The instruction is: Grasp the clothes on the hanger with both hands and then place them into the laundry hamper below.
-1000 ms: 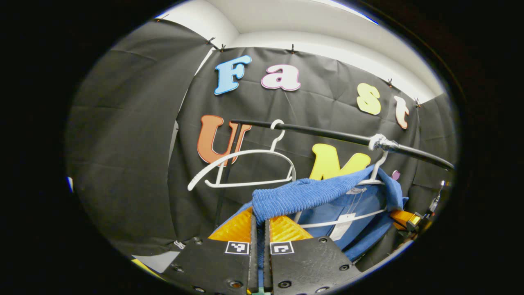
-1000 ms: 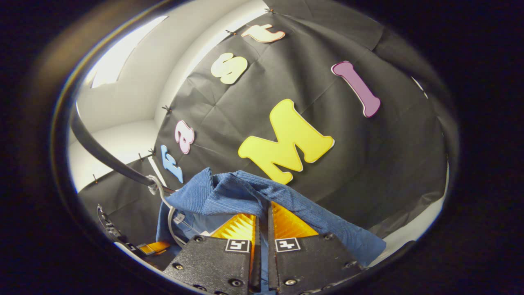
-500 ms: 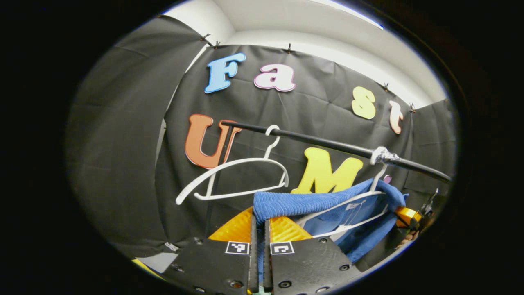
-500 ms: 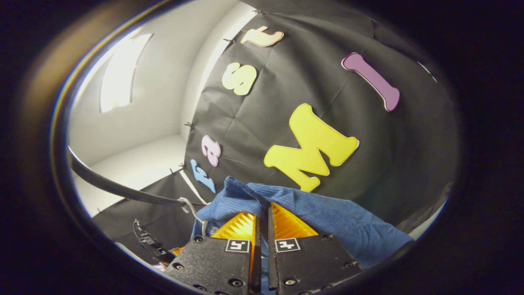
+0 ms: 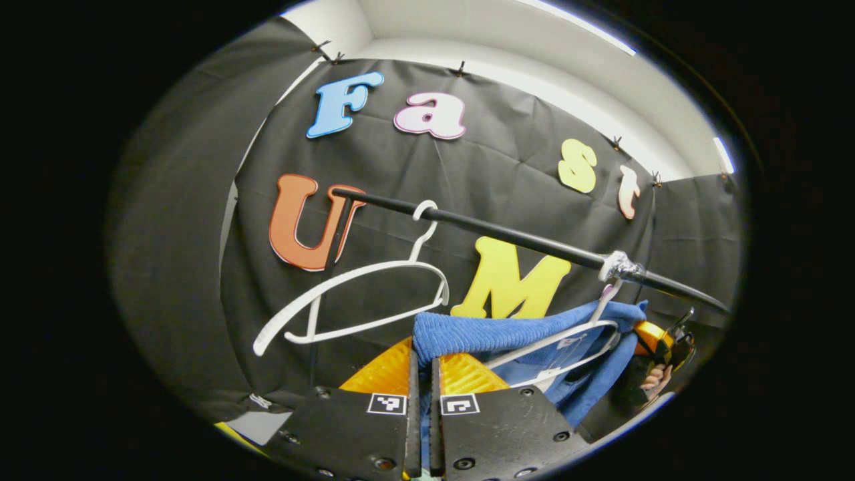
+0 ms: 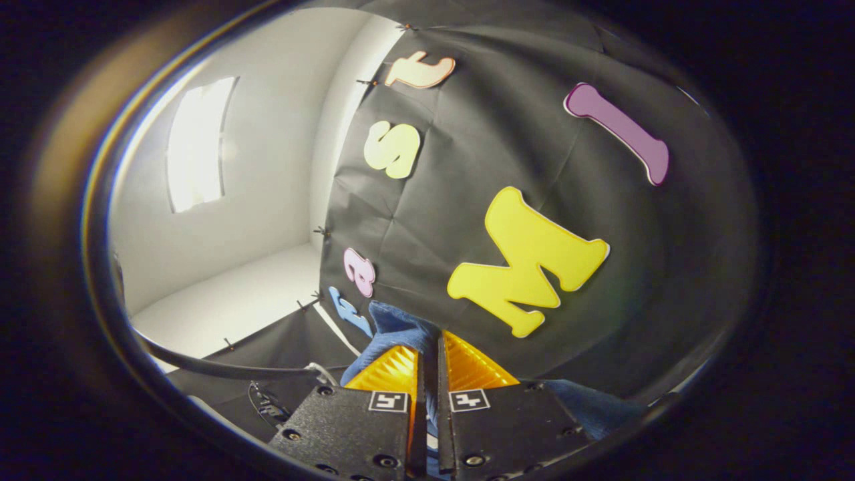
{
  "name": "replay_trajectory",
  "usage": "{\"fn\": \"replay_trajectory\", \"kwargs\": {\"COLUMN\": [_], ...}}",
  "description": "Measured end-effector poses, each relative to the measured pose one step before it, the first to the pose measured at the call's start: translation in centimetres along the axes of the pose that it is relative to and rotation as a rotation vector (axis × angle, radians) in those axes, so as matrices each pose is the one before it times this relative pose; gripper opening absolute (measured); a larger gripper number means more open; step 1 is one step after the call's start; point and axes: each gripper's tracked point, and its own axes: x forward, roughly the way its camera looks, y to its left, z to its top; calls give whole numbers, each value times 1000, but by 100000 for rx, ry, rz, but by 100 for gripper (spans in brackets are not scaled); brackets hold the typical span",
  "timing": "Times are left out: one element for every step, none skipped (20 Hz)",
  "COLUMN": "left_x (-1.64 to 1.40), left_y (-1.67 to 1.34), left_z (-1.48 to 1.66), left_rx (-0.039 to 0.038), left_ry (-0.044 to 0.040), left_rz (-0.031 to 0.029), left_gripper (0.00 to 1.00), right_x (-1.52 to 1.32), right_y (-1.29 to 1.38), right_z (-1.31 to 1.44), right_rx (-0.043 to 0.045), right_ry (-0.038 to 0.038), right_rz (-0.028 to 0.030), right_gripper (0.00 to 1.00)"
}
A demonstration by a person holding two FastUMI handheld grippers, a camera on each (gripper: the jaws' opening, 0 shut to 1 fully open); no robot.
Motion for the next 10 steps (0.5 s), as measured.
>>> {"fn": "replay_trajectory", "kwargs": {"left_x": [344, 262, 166, 368, 318, 189, 171, 168, 215, 39], "left_y": [60, -132, -51, -185, -175, -112, 72, 246, 361, 364], "left_z": [57, 13, 107, -28, -165, -273, -327, -373, -266, 35], "left_rx": [905, 939, 1120, 186, 301, 542, 423, -586, -1069, -452], "left_ry": [1061, 713, 529, 768, 885, 703, 759, 911, 968, -464], "left_rz": [-389, -366, -691, -963, -787, -392, -397, -412, 210, 241], "left_gripper": [5, 5, 5, 5, 5, 5, 5, 5, 5, 5], "right_x": [727, 611, 557, 523, 268, 401, -20, 148, 42, 120], "right_y": [-396, -241, -557, -572, -737, -1030, -755, -711, -582, -513], "right_z": [164, 461, 646, 210, -27, -87, -581, -296, -558, -627], "right_rx": [-285, -401, -530, -184, 39, -174, 851, 1575, 1771, 1754], "right_ry": [375, -86, -458, 1146, 975, 728, 897, 636, 805, 1111], "right_rz": [-307, 410, -852, -427, -2185, -2123, -1535, -881, -780, -102], "right_gripper": [9, 9, 9, 10, 10, 10, 10, 10, 9, 9]}}
